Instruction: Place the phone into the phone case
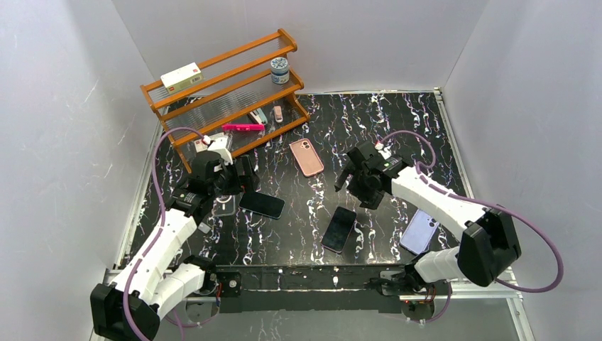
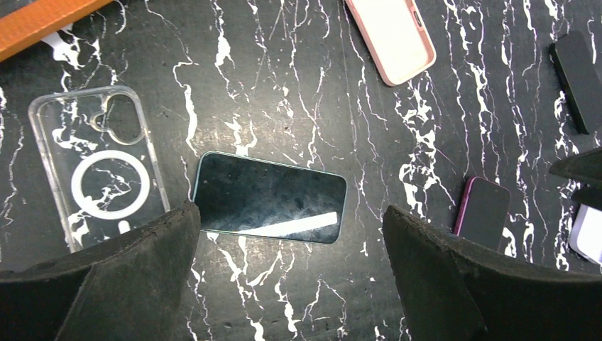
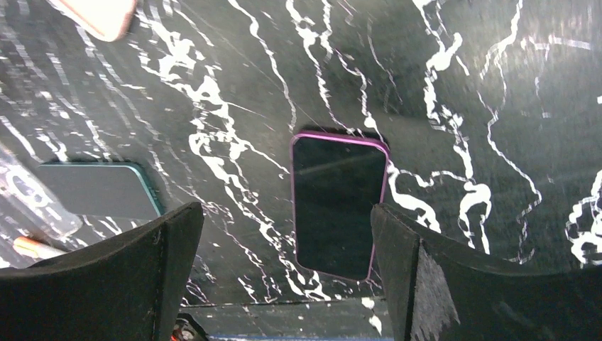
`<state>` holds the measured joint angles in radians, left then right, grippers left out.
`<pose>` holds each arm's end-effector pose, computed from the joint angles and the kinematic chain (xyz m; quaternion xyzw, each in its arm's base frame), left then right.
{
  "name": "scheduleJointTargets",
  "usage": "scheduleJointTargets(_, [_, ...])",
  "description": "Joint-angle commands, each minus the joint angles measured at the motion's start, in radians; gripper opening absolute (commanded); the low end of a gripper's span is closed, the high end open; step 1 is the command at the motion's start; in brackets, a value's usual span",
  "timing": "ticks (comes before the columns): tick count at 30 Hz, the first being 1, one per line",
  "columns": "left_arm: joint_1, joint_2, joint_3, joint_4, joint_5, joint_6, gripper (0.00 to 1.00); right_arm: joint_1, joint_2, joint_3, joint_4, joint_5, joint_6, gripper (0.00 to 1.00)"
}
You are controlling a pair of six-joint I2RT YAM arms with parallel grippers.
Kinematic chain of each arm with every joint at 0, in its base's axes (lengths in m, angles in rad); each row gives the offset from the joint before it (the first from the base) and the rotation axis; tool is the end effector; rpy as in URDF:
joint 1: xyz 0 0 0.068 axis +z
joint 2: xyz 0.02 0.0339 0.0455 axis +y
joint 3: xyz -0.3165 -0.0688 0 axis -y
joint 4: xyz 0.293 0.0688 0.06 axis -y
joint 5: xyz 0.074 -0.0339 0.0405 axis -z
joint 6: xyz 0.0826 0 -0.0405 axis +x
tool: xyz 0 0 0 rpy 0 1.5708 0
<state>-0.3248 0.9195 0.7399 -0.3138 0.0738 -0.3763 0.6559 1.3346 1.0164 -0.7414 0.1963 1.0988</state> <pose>0.2491 -0.0903 0.2978 -0.0032 0.8580 -0.2058 0.4706 0.2625 0.1817 0.2513 0.2357 0.9339 0.1329 0.2337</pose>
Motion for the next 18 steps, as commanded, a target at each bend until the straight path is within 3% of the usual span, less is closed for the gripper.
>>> scheduleJointTargets(1, [-0.001, -0.039, -0.004, -0.011, -0.075, 0.038, 0.98, 0.019, 0.045, -0.003, -0.100, -0.027, 0.103, 0.94])
scheduleJointTargets(10, [-0.014, -0.054, 0.001, -0.023, -0.119, 0.046, 0.98, 0.183, 0.193, 0.047, -0.155, 0.003, 0.182, 0.99])
scheduleJointTargets(18, [-0.025, -0.045, 0.004, -0.027, -0.131, 0.049, 0.98, 0.257, 0.257, 0.048, -0.160, 0.024, 0.210, 0.99])
